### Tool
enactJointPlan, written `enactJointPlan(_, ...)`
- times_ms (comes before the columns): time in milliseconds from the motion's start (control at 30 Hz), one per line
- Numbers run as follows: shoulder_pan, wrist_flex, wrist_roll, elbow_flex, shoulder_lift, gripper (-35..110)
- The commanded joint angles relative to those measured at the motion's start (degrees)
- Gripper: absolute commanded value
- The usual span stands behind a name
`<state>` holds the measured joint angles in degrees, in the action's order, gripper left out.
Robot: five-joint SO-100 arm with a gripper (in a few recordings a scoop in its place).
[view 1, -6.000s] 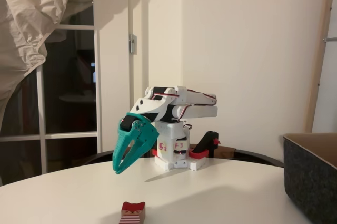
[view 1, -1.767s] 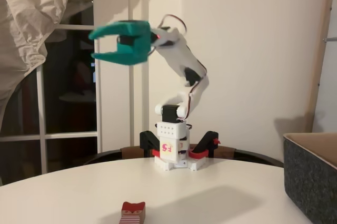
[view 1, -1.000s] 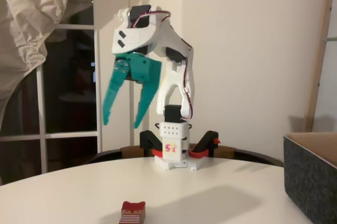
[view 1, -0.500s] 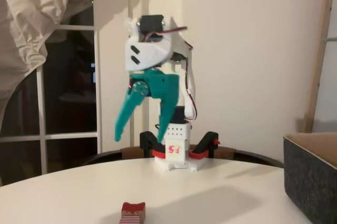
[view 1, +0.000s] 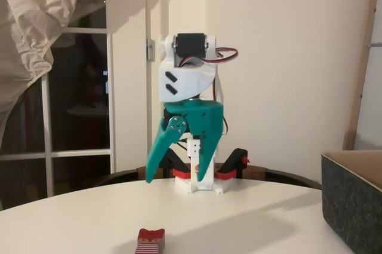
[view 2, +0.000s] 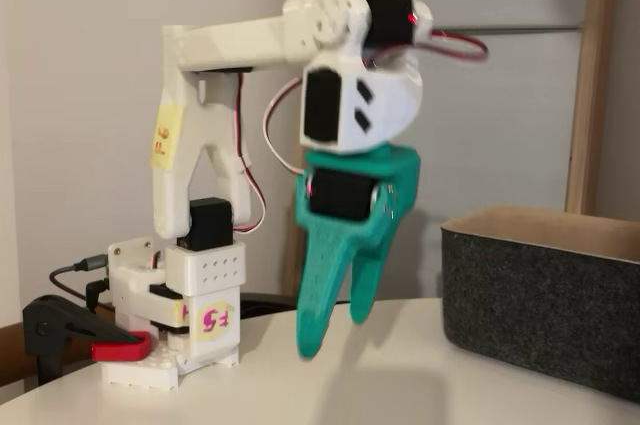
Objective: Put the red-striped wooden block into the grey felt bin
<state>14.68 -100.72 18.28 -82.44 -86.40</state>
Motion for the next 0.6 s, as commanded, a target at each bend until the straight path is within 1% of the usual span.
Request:
enactJointPlan(0,1.32,0.88,0.97,2.64,3.43,34)
enactJointPlan(300,5.98,8.44,7.73,4.39,11.16,35)
enactJointPlan(567,8.44,13.18,10.9,4.48,14.5,36)
